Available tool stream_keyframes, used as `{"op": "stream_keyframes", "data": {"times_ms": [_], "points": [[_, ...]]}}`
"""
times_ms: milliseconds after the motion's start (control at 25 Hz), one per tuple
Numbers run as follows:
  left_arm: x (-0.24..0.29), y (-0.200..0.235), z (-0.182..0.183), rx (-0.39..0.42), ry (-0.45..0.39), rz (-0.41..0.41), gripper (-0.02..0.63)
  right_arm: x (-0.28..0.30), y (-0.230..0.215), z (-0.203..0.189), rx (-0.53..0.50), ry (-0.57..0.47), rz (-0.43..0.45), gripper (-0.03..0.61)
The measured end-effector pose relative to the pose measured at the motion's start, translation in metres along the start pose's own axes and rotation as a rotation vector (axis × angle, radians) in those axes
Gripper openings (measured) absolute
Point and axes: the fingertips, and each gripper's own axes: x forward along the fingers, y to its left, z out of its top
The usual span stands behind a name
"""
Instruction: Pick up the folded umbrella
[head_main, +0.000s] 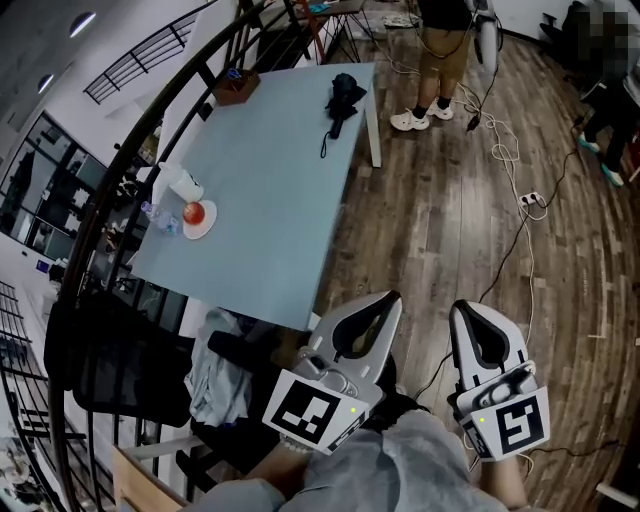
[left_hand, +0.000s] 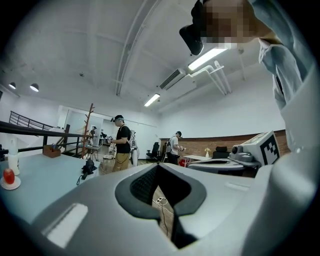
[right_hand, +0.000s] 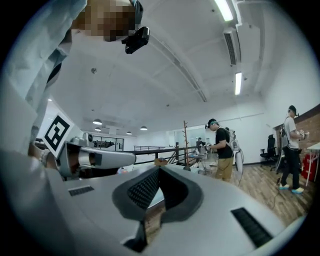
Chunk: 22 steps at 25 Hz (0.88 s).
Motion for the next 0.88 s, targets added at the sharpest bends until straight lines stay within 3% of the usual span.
{"op": "stream_keyframes", "data": {"times_ms": [280,600,760,880], "points": [[0.050,0.030,-0.001,-0.032,0.003,-0.050,0.000,0.041,-0.023,0.000,-0.030,-0.018,0.049,-0.003],[0.112,0.088,0.007,-0.052,0.018,-0.079,0.000,0.112,-0.081,0.007,-0.029,0.009,-0.070,-0.003],[0.140,0.113,0.019,-0.046,0.005,-0.111,0.000,0.143,-0.097,0.018,-0.026,-0.023,-0.070,-0.003],[0.157,0.132,0.025,-0.045,0.004,-0.120,0.000,0.163,-0.117,0.012,-0.044,0.038,-0.121,-0.003]]}}
